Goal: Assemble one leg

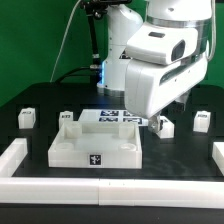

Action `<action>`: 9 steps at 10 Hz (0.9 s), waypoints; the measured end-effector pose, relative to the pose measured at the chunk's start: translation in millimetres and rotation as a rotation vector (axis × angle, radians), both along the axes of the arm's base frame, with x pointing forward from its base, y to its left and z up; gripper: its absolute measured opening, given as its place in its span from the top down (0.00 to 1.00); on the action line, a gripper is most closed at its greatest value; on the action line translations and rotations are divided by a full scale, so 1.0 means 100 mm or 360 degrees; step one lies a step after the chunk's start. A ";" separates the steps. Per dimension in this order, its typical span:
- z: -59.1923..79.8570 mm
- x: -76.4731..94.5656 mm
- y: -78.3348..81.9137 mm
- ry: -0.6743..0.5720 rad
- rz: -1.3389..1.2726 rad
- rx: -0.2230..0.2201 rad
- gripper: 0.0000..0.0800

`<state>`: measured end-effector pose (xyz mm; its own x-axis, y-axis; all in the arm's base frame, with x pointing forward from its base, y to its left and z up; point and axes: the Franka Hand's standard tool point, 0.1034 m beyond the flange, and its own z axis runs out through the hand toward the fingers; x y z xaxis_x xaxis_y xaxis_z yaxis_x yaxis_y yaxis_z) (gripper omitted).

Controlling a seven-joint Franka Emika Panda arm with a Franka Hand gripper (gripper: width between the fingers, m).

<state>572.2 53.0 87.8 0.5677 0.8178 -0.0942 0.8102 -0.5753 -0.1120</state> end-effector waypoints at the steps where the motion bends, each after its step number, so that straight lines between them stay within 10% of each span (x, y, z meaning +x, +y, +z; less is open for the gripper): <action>1: 0.00 0.00 0.00 0.0000 0.0000 0.0000 0.19; 9: -0.22 -0.50 -0.25 -0.0208 0.0454 0.0074 0.19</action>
Offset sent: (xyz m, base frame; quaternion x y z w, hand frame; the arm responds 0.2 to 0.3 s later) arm -0.0594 -0.0026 -0.0187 -0.0355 0.0924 -0.1316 0.9864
